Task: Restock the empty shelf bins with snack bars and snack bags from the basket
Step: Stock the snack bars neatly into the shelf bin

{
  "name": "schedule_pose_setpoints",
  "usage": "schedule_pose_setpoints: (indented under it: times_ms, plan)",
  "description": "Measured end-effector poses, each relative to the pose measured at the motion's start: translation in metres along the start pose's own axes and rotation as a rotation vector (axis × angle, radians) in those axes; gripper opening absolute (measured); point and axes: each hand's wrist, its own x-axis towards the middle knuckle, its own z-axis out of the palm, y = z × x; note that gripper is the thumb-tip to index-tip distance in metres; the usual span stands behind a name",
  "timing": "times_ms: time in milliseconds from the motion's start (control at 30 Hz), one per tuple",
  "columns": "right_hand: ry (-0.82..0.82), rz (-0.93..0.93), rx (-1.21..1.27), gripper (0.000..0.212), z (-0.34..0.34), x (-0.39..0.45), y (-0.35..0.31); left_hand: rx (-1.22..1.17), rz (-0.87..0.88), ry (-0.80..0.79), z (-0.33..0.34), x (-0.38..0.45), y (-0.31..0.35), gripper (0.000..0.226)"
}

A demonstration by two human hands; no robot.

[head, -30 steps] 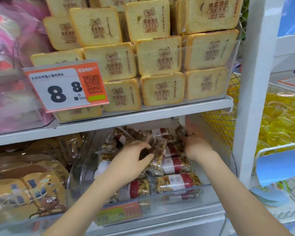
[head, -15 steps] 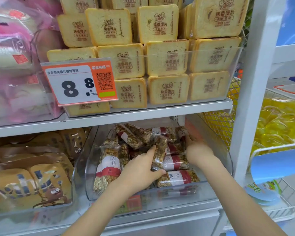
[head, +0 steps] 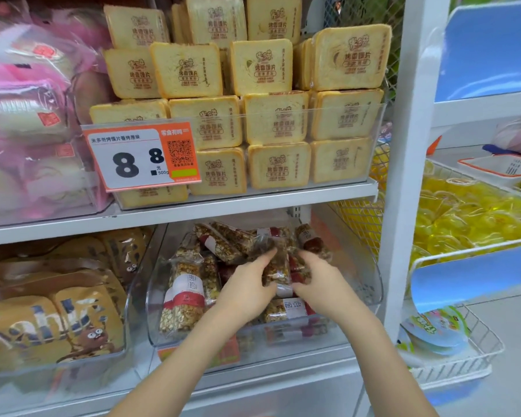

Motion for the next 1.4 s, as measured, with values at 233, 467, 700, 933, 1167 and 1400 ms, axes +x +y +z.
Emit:
schedule_pose_setpoints:
  times_ms: [233, 467, 700, 933, 1167, 1400]
  plan:
    - [-0.141, 0.094, 0.459, 0.061, 0.022, 0.018, -0.004, -0.104, -0.171, 0.160, 0.003, 0.010, 0.019, 0.035]
    - [0.067, 0.012, 0.636, 0.054, 0.011, 0.005, -0.008, -0.748, -0.408, 0.210, 0.003, 0.010, 0.018, 0.042]
    - [0.199, 0.082, 0.612, 0.044, 0.006, -0.001, -0.008, -1.336, -0.499, -0.009, 0.007, -0.006, 0.027, 0.019]
    - [0.389, 0.056, 0.312, 0.043, -0.021, -0.003, 0.000, -0.095, 0.015, 0.070, -0.015, -0.028, 0.025, 0.021]
    - [0.352, 0.060, -0.445, 0.015, -0.017, -0.006, 0.034, 0.552, 0.287, 0.112, -0.009, -0.082, -0.027, 0.046]
    - [0.166, 0.261, -0.544, 0.021, -0.017, 0.003, 0.027, 0.527, 0.291, 0.172, -0.010, -0.080, -0.026, 0.051]
